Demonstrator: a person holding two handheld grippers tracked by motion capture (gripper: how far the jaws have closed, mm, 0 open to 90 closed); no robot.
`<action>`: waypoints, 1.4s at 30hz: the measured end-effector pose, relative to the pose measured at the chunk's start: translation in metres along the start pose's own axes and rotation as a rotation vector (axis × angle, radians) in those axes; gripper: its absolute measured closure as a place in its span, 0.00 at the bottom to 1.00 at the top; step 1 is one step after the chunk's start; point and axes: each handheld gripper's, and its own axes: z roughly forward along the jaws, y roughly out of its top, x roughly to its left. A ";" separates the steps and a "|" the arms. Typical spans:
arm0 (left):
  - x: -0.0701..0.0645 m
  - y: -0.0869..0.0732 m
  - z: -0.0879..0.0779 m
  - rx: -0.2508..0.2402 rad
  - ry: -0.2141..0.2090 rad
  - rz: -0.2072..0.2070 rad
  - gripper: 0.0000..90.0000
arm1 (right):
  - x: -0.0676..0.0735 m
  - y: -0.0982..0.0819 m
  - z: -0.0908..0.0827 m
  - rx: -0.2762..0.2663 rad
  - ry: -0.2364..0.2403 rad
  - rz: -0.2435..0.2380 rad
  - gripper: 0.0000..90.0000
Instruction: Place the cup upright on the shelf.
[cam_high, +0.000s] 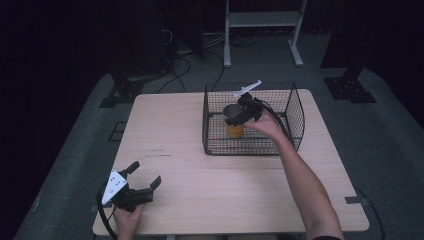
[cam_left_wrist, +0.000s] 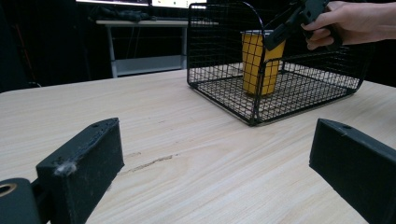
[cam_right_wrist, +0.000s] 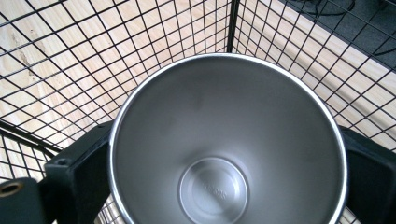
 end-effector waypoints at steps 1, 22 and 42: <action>0.000 0.000 0.000 0.000 0.000 0.000 0.02 | 0.000 0.000 0.000 0.000 -0.002 0.001 0.04; 0.001 0.000 0.001 0.003 0.002 0.001 0.02 | -0.005 0.007 -0.033 -0.152 0.014 0.051 0.03; 0.000 0.000 0.001 0.003 0.001 0.004 0.02 | 0.017 -0.009 -0.082 -0.206 0.059 0.020 0.05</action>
